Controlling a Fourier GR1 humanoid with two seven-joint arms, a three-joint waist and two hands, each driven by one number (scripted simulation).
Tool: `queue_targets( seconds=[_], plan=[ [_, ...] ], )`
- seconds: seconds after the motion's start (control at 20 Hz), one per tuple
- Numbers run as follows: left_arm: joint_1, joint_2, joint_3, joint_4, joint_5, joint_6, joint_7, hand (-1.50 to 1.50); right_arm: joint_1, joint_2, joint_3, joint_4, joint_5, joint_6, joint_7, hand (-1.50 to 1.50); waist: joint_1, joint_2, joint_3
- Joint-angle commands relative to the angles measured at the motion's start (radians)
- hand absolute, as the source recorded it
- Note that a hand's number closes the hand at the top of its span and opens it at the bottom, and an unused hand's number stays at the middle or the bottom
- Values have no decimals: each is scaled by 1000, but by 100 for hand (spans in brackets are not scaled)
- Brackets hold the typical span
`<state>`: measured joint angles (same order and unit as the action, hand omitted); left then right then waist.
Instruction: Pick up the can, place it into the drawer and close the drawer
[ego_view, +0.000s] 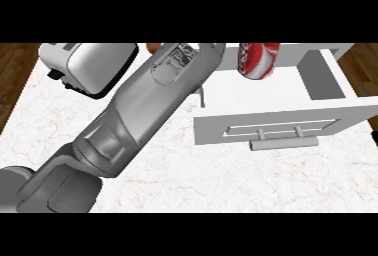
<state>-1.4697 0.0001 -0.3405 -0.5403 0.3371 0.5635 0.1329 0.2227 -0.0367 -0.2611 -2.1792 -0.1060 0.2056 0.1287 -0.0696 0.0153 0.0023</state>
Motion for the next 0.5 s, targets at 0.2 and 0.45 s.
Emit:
queue_targets(
  seconds=[0.2,0.45],
  plan=[
    [-35,0,-110,86,88,54,-45,150,-78,-17,1,54,19,-20,18,-150,-15,4,0],
    [25,0,-164,131,105,84,-126,150,-62,5,6,41,13,-23,-12,-150,-31,8,1]
  ],
)
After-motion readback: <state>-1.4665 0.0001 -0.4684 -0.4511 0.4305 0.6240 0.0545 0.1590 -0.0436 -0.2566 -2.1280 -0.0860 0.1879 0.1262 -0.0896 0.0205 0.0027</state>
